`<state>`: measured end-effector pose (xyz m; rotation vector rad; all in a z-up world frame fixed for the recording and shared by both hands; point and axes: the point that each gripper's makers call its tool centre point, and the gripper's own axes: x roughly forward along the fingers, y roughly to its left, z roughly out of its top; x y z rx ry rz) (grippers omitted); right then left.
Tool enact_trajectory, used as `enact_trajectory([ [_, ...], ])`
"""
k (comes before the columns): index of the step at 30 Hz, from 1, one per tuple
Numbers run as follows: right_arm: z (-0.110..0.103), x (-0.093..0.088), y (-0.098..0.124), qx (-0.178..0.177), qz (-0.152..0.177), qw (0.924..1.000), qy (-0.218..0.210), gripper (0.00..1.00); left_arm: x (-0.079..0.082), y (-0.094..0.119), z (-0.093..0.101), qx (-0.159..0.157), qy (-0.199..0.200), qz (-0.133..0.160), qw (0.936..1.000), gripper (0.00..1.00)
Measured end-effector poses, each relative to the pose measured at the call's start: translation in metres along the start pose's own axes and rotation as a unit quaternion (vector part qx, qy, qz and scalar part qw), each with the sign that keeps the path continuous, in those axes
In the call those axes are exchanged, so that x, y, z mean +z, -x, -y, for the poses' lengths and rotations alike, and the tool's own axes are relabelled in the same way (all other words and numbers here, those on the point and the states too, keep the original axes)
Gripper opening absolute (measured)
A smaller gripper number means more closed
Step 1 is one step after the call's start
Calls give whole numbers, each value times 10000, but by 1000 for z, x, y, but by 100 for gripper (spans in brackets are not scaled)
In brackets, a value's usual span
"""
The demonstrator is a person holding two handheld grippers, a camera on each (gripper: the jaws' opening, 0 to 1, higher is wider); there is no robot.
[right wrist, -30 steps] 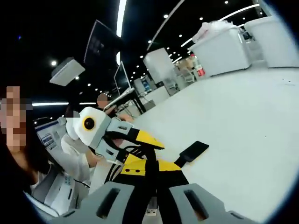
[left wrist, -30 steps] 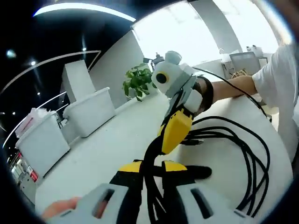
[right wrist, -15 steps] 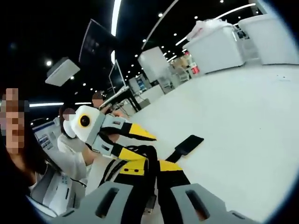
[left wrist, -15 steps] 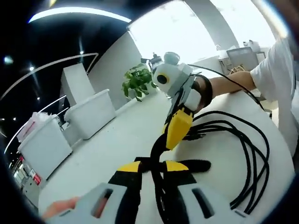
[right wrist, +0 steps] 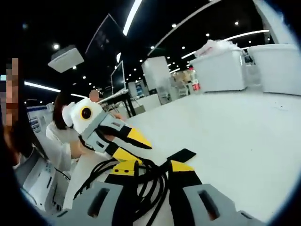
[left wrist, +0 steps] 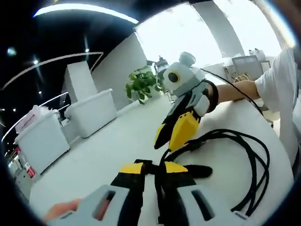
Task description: Coil the Type-C to USB data cable on the desktop and secure it with Velcro straps.
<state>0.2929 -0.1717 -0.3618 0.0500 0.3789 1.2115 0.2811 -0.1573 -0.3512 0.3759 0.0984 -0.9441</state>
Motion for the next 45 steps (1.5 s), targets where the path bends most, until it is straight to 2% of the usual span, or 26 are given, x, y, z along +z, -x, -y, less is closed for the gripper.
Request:
enact_trajectory([
  [2, 0, -7, -3, -26, -162, 9997, 169, 19, -2, -1, -1, -25, -33, -24, 10000, 16],
  [4, 1, -14, -5, -128, -360, 9980, 509, 15, -6, -2, 1, -31, -85, -126, 9999, 11],
  [5, -3, -14, -6, -120, -244, 9981, 553, 14, -9, -2, 3, -80, -77, -195, 9997, 10],
  [10, -2, -14, -5, -94, -208, 9990, 391, 13, -17, -6, 8, -123, 22, -279, 9995, 6],
  [12, -2, -14, -5, -103, -183, 9991, 381, 14, -16, -7, 8, -71, -140, -259, 9995, 6],
  [15, 2, -7, 0, -421, -138, 9932, 1073, 22, -13, -6, 8, -22, -325, -291, 9990, 6],
  [16, 1, -5, 2, -484, -113, 9892, 1378, 24, -10, -4, 7, 8, -470, -258, 9986, 6],
  [17, -4, -1, 4, -536, -43, 9818, 1824, 25, -8, -4, 7, 23, -525, -234, 9983, 6],
  [18, -12, 2, 9, -595, -18, 9685, 2418, 25, -3, -3, 5, 82, -498, -161, 9986, 6],
  [19, -18, 1, 13, -638, -65, 9574, 2815, 26, -1, -3, 4, 108, -510, -116, 9986, 6],
  [21, -26, -6, 21, -746, -146, 9406, 3310, 30, -1, -7, 3, 91, -449, -112, 9989, 6],
  [23, -31, -6, 26, -951, -77, 9305, 3536, 33, -7, -11, 5, 77, -487, -226, 9985, 6],
  [24, -35, -4, 27, -919, 16, 9275, 3623, 32, -8, -12, 6, 78, -506, -237, 9984, 6],
  [26, -35, -5, 30, -1017, -86, 9204, 3774, 33, -6, -11, 6, 97, -487, -240, 9985, 6],
  [29, -36, -4, 31, -1026, -149, 9139, 3924, 34, 3, -5, 3, 191, -481, -114, 9986, 6],
  [32, -38, -1, 29, -1031, -317, 8980, 4265, 36, 3, -5, 2, 236, -472, -96, 9986, 6],
  [33, -40, 0, 27, -1003, -419, 8858, 4512, 37, 4, -4, 2, 257, -485, -101, 9984, 6],
  [34, -41, -1, 25, -961, -502, 8798, 4627, 37, 5, -2, 2, 262, -503, -79, 9984, 6],
  [35, -41, 0, 23, -969, -533, 8786, 4647, 38, 7, -1, 1, 266, -489, -57, 9984, 6],
  [37, -43, -2, 20, -927, -718, 8652, 4876, 41, 16, 4, 0, 270, -388, 154, 9988, 6],
  [38, -43, -3, 19, -915, -763, 8619, 4930, 41, 18, 5, 0, 247, -305, 230, 9990, 6],
  [40, -46, -4, 16, -875, -826, 8512, 5109, 41, 15, 6, -4, 249, -195, 178, 9993, 6],
  [42, -47, -4, 15, -856, -871, 8467, 5179, 40, 8, 2, -5, 226, -116, 74, 9996, 6],
  [44, -47, -3, 13, -882, -923, 8379, 5307, 40, 1, -1, -4, 189, -108, -60, 9997, 6],
  [45, -47, -3, 13, -900, -938, 8365, 5323, 40, -2, -2, -3, 178, -119, -104, 9997, 6],
])
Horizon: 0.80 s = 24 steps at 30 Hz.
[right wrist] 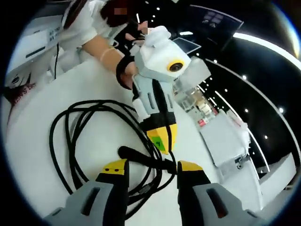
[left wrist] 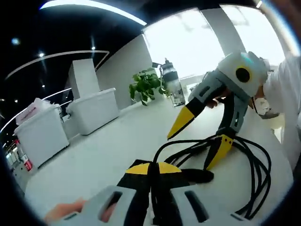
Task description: Coil the Type-C to USB data cable on the desktop and secure it with Velcro straps.
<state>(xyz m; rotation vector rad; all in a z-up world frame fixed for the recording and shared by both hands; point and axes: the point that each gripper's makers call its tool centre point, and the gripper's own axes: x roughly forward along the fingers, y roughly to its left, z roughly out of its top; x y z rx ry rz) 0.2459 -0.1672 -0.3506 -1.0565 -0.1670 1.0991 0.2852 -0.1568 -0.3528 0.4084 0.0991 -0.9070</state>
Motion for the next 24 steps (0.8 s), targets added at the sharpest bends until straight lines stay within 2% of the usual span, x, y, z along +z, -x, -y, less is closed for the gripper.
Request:
enact_trajectory([
  [4, 0, -1, -1, -94, -22, 9999, 87, 40, -11, -4, 4, -46, -63, -203, 9998, 5],
  [11, -3, 3, 2, -41, -112, 9982, 585, 38, -11, -6, 4, -45, -2, -125, 9999, 5],
  [16, -2, 7, -5, 38, -179, 9948, 1007, 39, -11, -7, 5, -37, -11, -113, 9999, 5],
  [20, 1, 5, -9, 20, -163, 9946, 1029, 39, -11, -6, 5, -50, 45, -102, 9999, 5],
  [24, 7, 0, -10, -147, -209, 9933, 1127, 41, -10, -6, 6, -54, 50, -101, 9999, 5],
])
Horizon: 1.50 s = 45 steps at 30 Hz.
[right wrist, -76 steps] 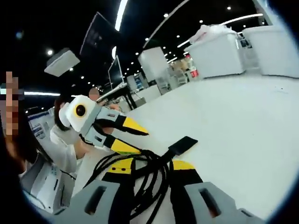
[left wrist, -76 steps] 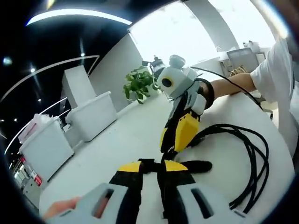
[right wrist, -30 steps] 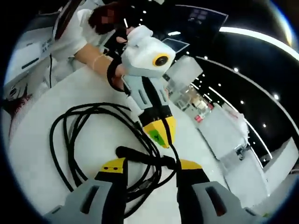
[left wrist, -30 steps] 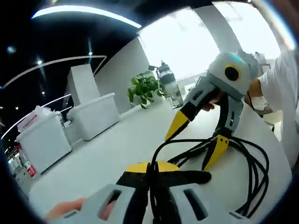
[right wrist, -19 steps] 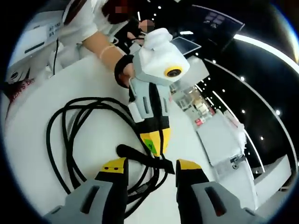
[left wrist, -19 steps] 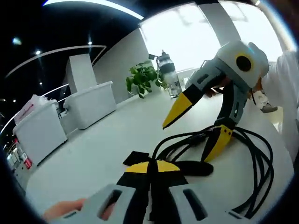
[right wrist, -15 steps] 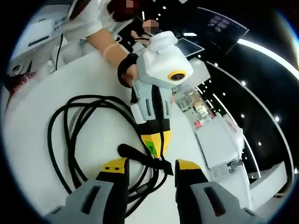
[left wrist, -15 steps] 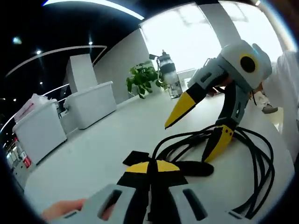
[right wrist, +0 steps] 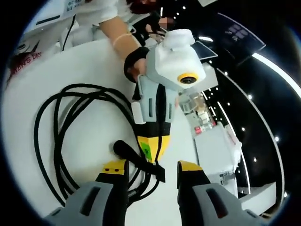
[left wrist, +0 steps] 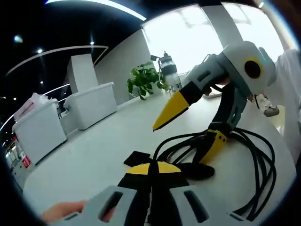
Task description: Coil the Type-C to USB data cable on the desktop and secure it with Velcro straps.
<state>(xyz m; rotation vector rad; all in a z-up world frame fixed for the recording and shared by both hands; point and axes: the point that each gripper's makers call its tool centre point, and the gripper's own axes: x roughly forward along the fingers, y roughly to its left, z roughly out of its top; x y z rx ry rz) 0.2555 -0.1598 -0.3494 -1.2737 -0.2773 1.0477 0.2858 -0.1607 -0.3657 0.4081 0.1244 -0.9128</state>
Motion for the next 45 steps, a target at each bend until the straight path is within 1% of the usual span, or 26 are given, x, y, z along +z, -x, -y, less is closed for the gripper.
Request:
enact_trajectory([
  [3, 3, 1, 2, -186, 114, 9996, -176, 38, 0, 0, 0, 5, -18, -6, 10000, 5],
  [4, 5, 3, 3, -321, 178, 9990, -255, 37, 0, 0, 1, 2, -11, -6, 10000, 5],
  [6, 7, 6, 4, -484, 368, 9971, -458, 29, 0, 0, 1, 4, -5, -9, 10000, 5],
  [8, 9, 6, 6, -611, 492, 9943, -720, 26, 1, 0, 2, 11, -15, -14, 10000, 5],
  [11, 9, 7, 5, -600, 583, 9900, -1133, 22, 1, 0, 2, 12, -10, -20, 10000, 5],
  [18, 12, 13, 1, -609, 822, 9814, -1626, 13, 0, 1, 3, -4, 28, -23, 10000, 5],
  [20, 13, 13, 1, -628, 808, 9805, -1680, 4, 0, 1, 3, -1, 32, -24, 10000, 5],
  [28, 15, 6, 1, -577, 763, 9735, -2077, 3, 0, 1, 3, -13, 57, -26, 10000, 5],
  [31, 12, 3, 1, -470, 783, 9631, -2531, 3, 0, 1, 3, -15, 65, -23, 10000, 5],
  [32, 13, 1, 2, -425, 790, 9584, -2710, 3, 0, 1, 3, -16, 64, -22, 10000, 5],
  [33, 14, 0, 3, -436, 800, 9561, -2785, 3, 1, 1, 3, -14, 62, -23, 10000, 5],
  [36, 13, 0, 5, -262, 810, 9434, -3205, 2, 1, 1, 3, -10, 57, -22, 10000, 5],
  [37, 12, 1, 5, -140, 827, 9410, -3278, 2, 1, 1, 3, -10, 48, -25, 10000, 5],
  [39, 13, 2, 6, -60, 835, 9350, -3446, 1, 1, 2, 3, -13, 32, -42, 10000, 5],
  [41, 17, 3, 8, -33, 866, 9323, -3511, 1, 3, 4, 4, -43, 4, -55, 10000, 5],
  [42, 19, 5, 9, -20, 970, 9261, -3645, 1, 6, 5, 3, -76, 77, -8, 9999, 5],
  [43, 21, 8, 9, 23, 1050, 9217, -3734, 1, 8, 7, 2, -86, 121, 35, 9999, 5],
  [45, 25, 8, 10, 10, 1089, 9176, -3822, 1, 16, 12, -3, -52, 234, 179, 9996, 5],
])
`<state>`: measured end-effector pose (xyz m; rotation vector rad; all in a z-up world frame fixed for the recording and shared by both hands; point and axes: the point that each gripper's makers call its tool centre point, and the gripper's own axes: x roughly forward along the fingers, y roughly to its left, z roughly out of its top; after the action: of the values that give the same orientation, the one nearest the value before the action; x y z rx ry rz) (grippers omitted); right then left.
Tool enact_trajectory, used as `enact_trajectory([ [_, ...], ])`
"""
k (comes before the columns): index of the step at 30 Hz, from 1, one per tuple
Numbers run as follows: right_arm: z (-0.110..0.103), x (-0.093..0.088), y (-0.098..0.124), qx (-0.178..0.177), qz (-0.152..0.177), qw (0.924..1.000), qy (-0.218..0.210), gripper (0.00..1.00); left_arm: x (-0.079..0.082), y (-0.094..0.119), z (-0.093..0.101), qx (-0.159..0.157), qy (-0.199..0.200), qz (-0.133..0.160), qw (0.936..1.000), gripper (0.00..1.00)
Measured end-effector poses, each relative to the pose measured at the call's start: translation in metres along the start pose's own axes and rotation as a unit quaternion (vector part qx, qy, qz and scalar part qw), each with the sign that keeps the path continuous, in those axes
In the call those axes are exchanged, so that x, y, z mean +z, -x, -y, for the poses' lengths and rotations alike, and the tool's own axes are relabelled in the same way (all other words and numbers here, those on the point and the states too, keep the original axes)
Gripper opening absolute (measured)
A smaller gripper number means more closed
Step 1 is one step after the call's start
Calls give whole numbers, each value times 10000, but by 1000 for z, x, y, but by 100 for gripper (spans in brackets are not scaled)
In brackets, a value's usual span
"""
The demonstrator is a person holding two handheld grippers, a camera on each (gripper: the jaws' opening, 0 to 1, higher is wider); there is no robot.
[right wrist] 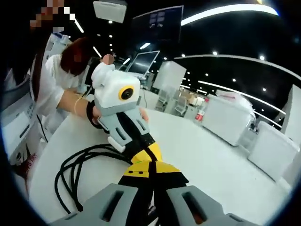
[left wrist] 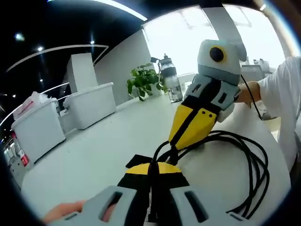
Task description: Coil the Type-C to USB data cable on the desktop and secure it with Velcro straps.
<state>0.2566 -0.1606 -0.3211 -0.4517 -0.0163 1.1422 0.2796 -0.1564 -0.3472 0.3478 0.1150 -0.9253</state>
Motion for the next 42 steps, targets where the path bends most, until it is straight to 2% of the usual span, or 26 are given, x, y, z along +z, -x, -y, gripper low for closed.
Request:
enact_trajectory([
  [4, 6, 4, -1, -80, 90, 9999, 55, 1, 1, 3, -12, 286, -190, -28, 9994, 6],
  [9, 11, 4, -6, -45, 145, 9999, -62, 1, -9, -2, -13, 401, -404, -235, 9981, 6],
  [10, 9, 4, -7, 34, 153, 9998, -87, 1, -14, -2, -15, 433, -609, -426, 9963, 5],
  [13, 11, 3, -8, -17, 138, 9999, -11, 1, -10, -1, -4, 297, -1368, -453, 9891, 6],
  [15, 14, 1, -7, -58, 135, 9999, -30, 1, -4, 1, -1, 387, -1786, -459, 9821, 6],
  [16, 14, 0, -7, -29, 182, 9997, -174, 1, -2, 1, -1, 413, -1950, -452, 9789, 6],
  [18, 17, -1, -8, -66, 173, 9995, -257, 1, -2, 2, 1, 346, -1916, -407, 9800, 7],
  [20, 19, -3, -8, -103, 136, 9994, -294, 1, -3, 2, 7, 124, -1799, -357, 9830, 12],
  [22, 20, -3, -8, -117, 146, 9993, -309, 1, -3, 4, 9, 5, -1777, -316, 9836, 12],
  [25, 20, -3, -7, -83, 171, 9991, -386, 1, -2, 5, 6, -14, -1881, -334, 9816, 18],
  [27, 20, -2, -7, -98, 192, 9990, -387, 1, 2, 6, 0, 92, -1820, -272, 9829, 18],
  [29, 20, -1, -7, -83, 221, 9988, -424, 1, 0, 5, -2, 69, -1471, -237, 9888, 15],
  [31, 20, 0, -8, -87, 215, 9989, -400, 1, -5, 2, -3, -9, -1370, -306, 9901, 5],
  [32, 20, 0, -9, -89, 212, 9990, -381, 1, -9, 0, -3, -23, -1368, -361, 9899, 3],
  [34, 20, 0, -12, -74, 178, 9993, -320, 1, -15, -2, -4, 0, -1430, -475, 9886, 3],
  [37, 20, 0, -17, -53, 124, 9998, -161, 1, -13, 0, -6, 50, -1339, -446, 9900, 3],
  [41, 20, -4, -26, 92, -5, 9998, -173, 1, -9, 6, -21, 416, -1261, -459, 9901, 3],
  [42, 20, -6, -27, 108, -42, 9998, -148, 1, -8, 7, -22, 420, -1262, -449, 9901, 3],
])
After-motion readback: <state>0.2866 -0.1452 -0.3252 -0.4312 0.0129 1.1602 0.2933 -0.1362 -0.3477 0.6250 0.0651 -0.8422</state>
